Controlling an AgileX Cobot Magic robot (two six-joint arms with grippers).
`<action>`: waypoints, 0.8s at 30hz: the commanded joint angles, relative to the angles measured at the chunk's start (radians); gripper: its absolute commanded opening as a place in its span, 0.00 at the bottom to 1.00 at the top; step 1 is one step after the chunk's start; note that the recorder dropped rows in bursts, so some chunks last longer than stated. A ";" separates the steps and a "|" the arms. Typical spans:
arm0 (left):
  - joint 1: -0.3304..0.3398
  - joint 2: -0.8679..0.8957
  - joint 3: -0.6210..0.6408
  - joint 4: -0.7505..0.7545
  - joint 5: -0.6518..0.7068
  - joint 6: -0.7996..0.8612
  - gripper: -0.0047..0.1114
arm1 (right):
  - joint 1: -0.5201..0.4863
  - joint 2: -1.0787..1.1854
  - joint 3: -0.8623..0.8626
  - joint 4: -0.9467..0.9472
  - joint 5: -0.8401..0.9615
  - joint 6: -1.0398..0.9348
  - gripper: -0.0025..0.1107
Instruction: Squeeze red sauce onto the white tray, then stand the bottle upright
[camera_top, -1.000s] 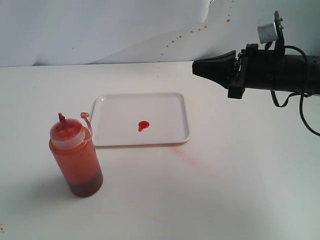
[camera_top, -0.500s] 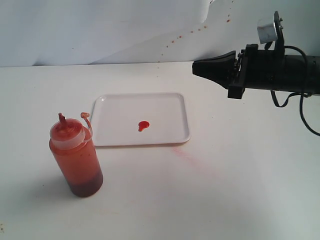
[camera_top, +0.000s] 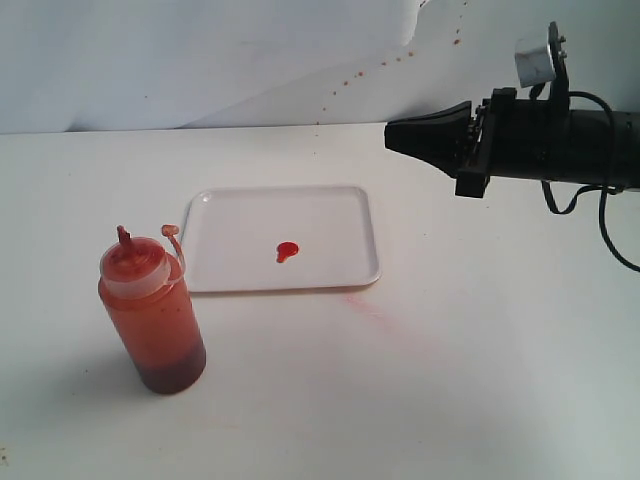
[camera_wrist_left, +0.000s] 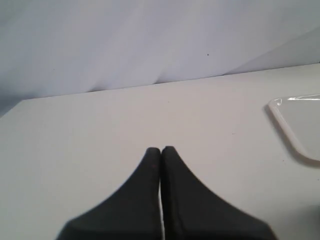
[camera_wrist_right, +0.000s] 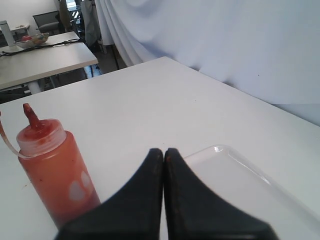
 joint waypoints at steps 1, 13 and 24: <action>-0.004 -0.003 0.005 0.033 0.017 -0.097 0.04 | 0.001 -0.006 -0.008 0.006 0.006 -0.006 0.02; -0.004 -0.003 0.005 0.136 0.019 -0.251 0.04 | 0.001 -0.006 -0.008 0.006 0.006 -0.006 0.02; -0.015 -0.003 0.005 0.136 0.019 -0.251 0.04 | 0.001 -0.006 -0.008 0.006 0.006 -0.006 0.02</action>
